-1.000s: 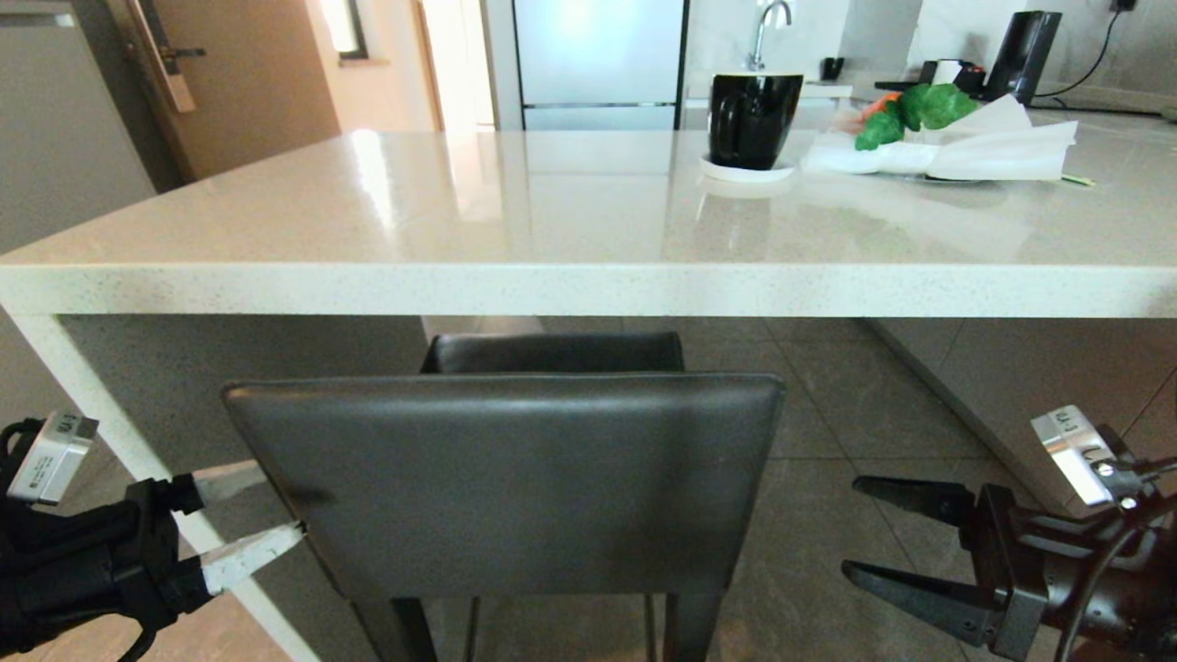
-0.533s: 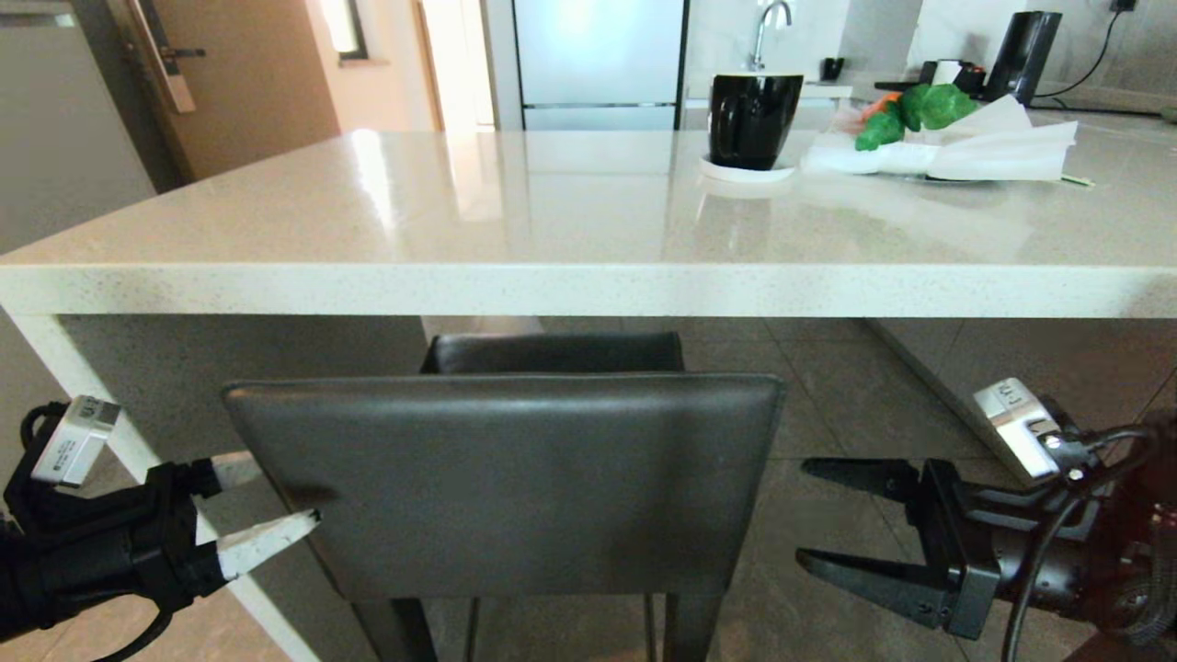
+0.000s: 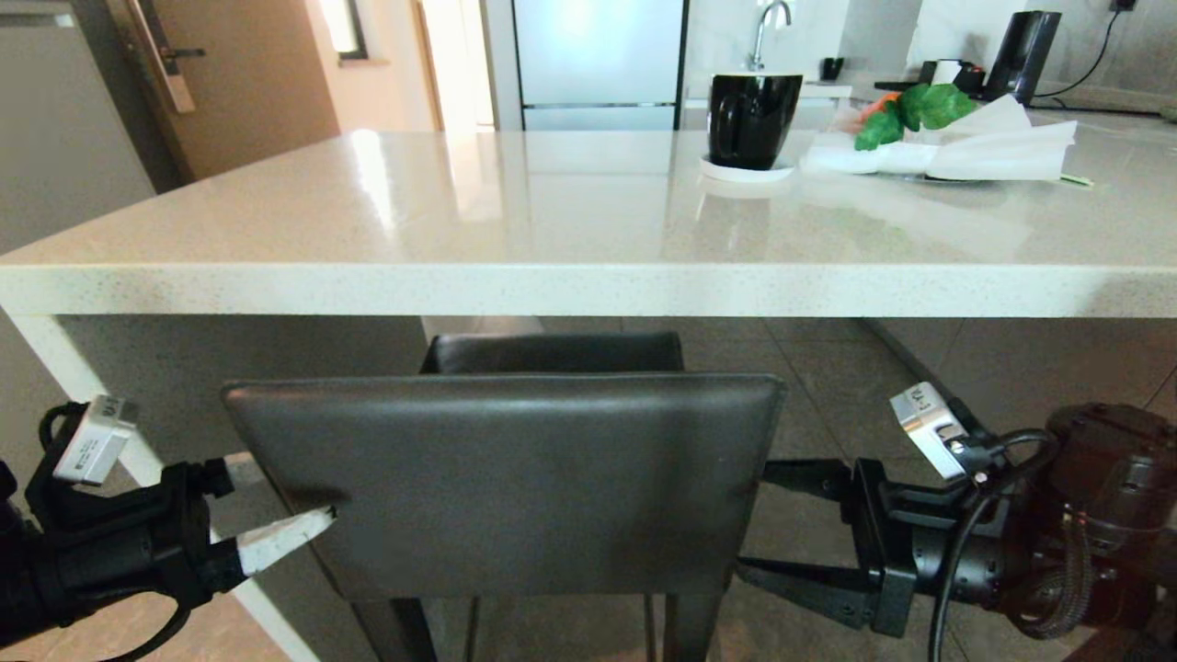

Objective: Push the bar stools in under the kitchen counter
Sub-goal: Pull the gray chair out from under the dining table

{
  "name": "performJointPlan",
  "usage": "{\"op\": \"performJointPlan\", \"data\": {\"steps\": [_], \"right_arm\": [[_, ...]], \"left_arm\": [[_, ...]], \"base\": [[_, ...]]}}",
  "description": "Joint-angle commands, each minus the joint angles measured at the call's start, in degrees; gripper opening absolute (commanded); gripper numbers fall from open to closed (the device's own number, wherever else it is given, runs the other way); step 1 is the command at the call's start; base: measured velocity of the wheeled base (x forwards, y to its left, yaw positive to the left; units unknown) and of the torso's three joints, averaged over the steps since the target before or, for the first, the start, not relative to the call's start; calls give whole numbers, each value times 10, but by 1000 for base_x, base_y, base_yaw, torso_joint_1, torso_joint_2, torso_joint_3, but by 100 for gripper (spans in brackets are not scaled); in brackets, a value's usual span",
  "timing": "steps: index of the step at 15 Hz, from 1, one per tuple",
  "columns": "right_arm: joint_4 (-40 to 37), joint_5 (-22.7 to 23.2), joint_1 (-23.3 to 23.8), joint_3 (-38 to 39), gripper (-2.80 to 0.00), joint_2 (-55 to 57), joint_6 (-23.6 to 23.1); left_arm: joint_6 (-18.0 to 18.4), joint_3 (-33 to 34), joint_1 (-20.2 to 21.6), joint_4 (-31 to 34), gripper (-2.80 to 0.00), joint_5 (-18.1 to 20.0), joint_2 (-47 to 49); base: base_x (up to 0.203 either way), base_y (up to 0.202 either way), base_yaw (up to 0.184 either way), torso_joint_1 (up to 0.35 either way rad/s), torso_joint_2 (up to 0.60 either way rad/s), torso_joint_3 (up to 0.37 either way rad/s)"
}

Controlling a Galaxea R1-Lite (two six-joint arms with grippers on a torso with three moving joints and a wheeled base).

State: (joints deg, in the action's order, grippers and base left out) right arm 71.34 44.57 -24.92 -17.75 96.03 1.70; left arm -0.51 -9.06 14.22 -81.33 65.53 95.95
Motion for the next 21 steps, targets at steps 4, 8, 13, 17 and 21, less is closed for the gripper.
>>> {"op": "performJointPlan", "data": {"steps": [4,8,13,17,21], "right_arm": [[39,-17,-4,-19,0,50,1],[39,-27,-22,-31,0,52,1],[39,-32,-29,-36,0,50,1],[39,-32,-32,-38,0,50,1],[39,-40,-42,-40,0,50,1]], "left_arm": [[3,0,-11,-5,0,-9,3],[3,-4,-14,-5,0,-37,2],[10,2,-32,-5,0,-35,2],[10,13,-50,-17,0,-36,0],[10,19,-52,-29,0,-37,2]], "base": [[0,0,0,0,0,0],[0,0,0,0,0,0],[0,0,0,0,0,0],[0,0,0,0,0,0],[0,0,0,0,0,0]]}}
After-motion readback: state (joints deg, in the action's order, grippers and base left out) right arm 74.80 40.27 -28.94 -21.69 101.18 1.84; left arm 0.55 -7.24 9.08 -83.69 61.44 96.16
